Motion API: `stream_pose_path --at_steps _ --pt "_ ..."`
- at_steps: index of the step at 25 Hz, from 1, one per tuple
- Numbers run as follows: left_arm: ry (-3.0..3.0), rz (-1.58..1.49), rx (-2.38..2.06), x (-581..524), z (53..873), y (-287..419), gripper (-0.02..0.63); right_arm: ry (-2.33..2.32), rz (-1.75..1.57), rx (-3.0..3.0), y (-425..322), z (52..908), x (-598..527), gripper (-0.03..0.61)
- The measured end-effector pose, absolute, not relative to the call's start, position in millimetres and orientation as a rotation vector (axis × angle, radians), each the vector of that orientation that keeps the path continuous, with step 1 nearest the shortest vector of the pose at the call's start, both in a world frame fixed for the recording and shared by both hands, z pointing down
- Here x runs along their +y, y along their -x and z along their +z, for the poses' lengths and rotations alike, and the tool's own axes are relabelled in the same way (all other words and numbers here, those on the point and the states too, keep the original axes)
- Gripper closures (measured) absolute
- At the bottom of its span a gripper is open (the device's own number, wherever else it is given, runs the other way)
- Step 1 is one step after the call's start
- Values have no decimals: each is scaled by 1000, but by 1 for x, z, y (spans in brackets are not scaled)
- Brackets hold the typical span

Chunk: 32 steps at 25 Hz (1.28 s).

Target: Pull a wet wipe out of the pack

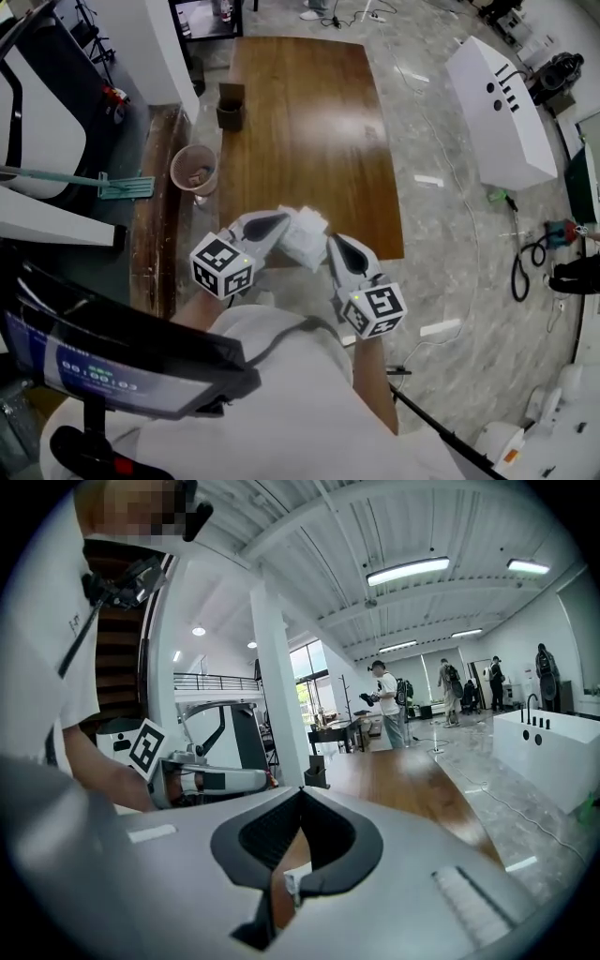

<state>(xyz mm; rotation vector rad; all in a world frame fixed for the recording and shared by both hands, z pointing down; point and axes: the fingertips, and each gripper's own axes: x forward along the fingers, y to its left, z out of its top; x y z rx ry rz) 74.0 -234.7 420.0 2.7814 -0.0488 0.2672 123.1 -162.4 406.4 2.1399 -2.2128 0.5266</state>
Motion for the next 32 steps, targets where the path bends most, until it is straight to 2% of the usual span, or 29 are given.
stream_pose_path --at_steps 15,26,29,32 --pt "-2696 305 -203 -228 466 -50 610 -1955 567 -2324 -121 460 -182 571" --pt "-2669 386 -500 -218 483 -53 609 -1429 546 -2375 -125 532 -203 571" --pt "-2624 394 -561 -208 491 -54 583 -1281 531 -2393 -118 545 -204 569" --pt "-2587 399 -610 -198 497 -56 584 -1164 549 -2399 -112 561 -202 569"
